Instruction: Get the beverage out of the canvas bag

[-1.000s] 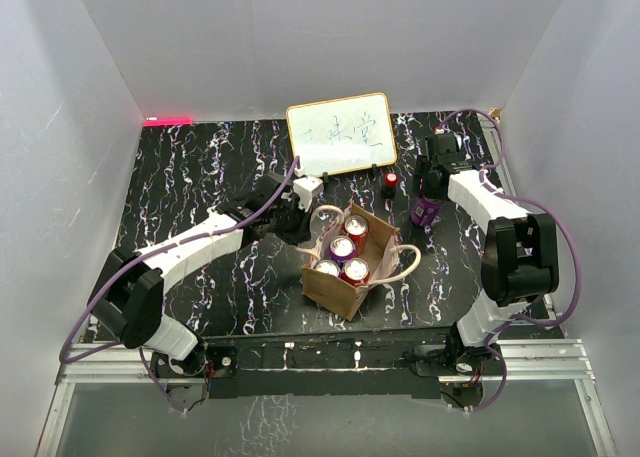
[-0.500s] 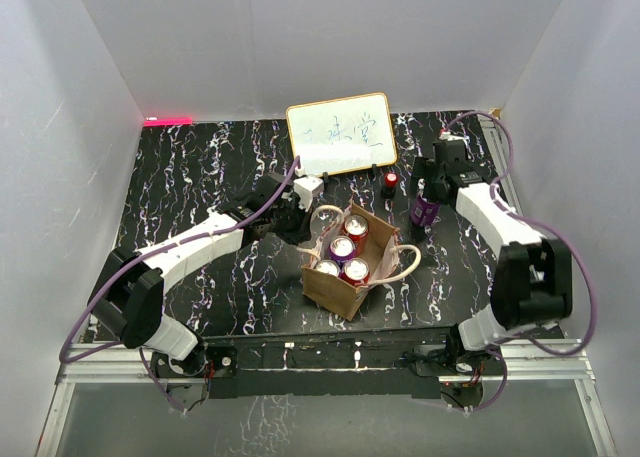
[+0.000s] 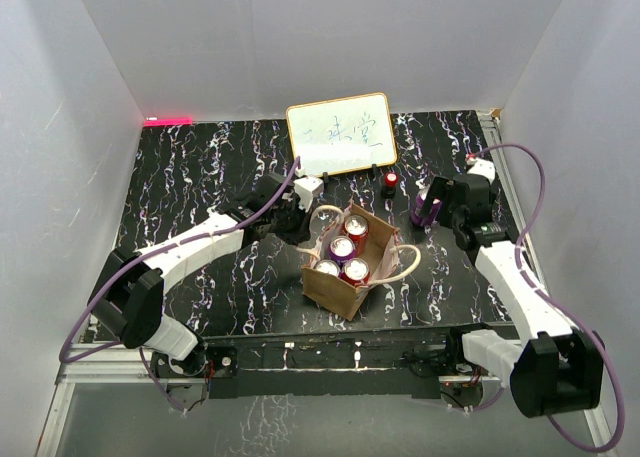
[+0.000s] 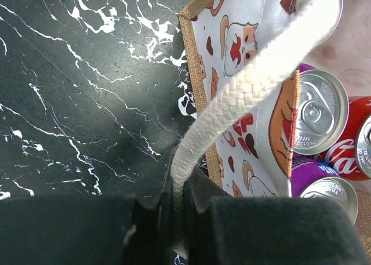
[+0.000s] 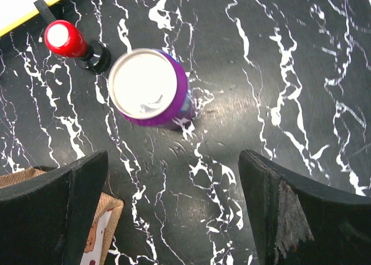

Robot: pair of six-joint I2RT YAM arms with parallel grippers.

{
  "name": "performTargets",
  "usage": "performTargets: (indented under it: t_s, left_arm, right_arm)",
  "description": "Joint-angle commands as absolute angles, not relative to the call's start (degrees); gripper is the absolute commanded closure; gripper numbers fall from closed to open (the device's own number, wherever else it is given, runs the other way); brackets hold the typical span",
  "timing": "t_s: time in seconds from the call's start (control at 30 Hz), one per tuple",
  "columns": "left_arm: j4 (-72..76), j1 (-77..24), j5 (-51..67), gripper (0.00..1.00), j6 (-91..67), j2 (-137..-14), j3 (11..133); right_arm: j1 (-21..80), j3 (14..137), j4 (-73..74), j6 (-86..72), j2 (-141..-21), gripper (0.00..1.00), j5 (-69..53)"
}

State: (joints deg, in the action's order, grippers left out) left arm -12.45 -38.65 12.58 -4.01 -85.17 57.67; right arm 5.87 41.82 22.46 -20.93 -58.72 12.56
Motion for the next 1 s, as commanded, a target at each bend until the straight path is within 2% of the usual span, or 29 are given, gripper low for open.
performTargets:
  t_s: [0.0,0.2,0.5,0.57,0.77,0.97]
  left_arm:
    - [-14.02,-39.46,12.00,1.00,-3.39,-83.61,59.13]
    - [-14.11,-39.74,11.96,1.00,-3.28,-83.41,59.15]
    - [-14.41,-39.99,11.25,1.00,-3.11,-83.24,59.24]
    - [-14.49,-39.99,11.25,1.00,-3.10,-83.26,59.40]
    - [-14.33,-40.08,11.16,1.00,-3.05,-83.22,59.22]
    - [-14.33,-40.07,11.50,1.00,-3.16,-83.08,59.25]
  right_arm:
    - [5.78,41.00,19.49,-23.05,-55.48,0.01,9.28]
    - [5.80,47.76,24.48,-22.47,-56.86,0.01,-1.61]
    - [7.40,56.73,22.08,-23.37,-59.77,0.01,-33.63]
    - [11.00,58.40,23.64,-22.71,-60.54,0.02,-33.31]
    - [26.52,62.81,31.83,-18.25,-62.18,0.02,-21.05]
    - [33.07,62.85,35.41,-20.52,-62.42,0.02,-14.52]
